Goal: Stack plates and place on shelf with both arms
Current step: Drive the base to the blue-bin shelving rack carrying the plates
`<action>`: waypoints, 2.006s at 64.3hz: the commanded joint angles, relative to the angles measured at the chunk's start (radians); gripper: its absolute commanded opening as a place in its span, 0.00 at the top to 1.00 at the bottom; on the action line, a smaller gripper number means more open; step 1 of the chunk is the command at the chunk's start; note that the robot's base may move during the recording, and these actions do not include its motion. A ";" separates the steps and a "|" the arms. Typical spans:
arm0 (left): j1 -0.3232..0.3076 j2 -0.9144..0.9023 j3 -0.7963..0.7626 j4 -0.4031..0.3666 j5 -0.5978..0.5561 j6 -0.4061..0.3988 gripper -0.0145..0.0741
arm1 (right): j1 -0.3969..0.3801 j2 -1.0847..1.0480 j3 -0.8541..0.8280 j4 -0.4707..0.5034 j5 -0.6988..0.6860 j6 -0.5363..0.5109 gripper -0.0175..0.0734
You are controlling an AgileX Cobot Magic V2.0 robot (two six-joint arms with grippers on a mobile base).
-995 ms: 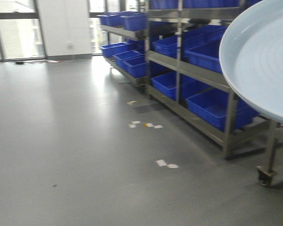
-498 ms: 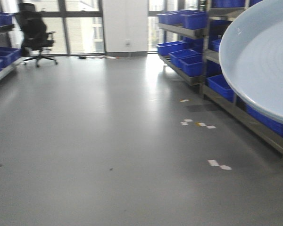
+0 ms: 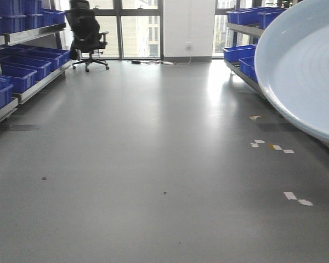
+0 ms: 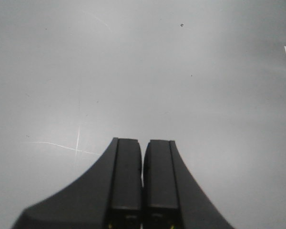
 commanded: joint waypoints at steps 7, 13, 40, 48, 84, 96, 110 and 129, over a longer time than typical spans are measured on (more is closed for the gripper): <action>-0.007 -0.003 -0.028 -0.008 -0.069 0.001 0.74 | -0.005 -0.002 -0.029 -0.007 -0.088 -0.002 0.78; -0.007 -0.003 -0.028 -0.008 -0.069 0.001 0.74 | -0.005 -0.002 -0.029 -0.007 -0.088 -0.002 0.78; -0.007 -0.003 -0.028 -0.008 -0.069 0.001 0.74 | -0.005 -0.002 -0.029 -0.007 -0.088 -0.002 0.78; -0.007 -0.003 -0.028 -0.008 -0.069 0.001 0.74 | -0.005 -0.002 -0.029 -0.007 -0.088 -0.002 0.78; -0.007 -0.003 -0.028 -0.008 -0.069 0.001 0.74 | -0.005 -0.002 -0.029 -0.007 -0.088 -0.002 0.78; -0.007 -0.003 -0.028 -0.008 -0.069 0.001 0.74 | -0.005 -0.002 -0.029 -0.007 -0.088 -0.002 0.78; -0.007 -0.003 -0.028 -0.008 -0.069 0.001 0.74 | -0.005 -0.002 -0.029 -0.007 -0.088 -0.002 0.78; -0.007 -0.003 -0.028 -0.008 -0.069 0.001 0.74 | -0.005 -0.002 -0.029 -0.007 -0.088 -0.002 0.78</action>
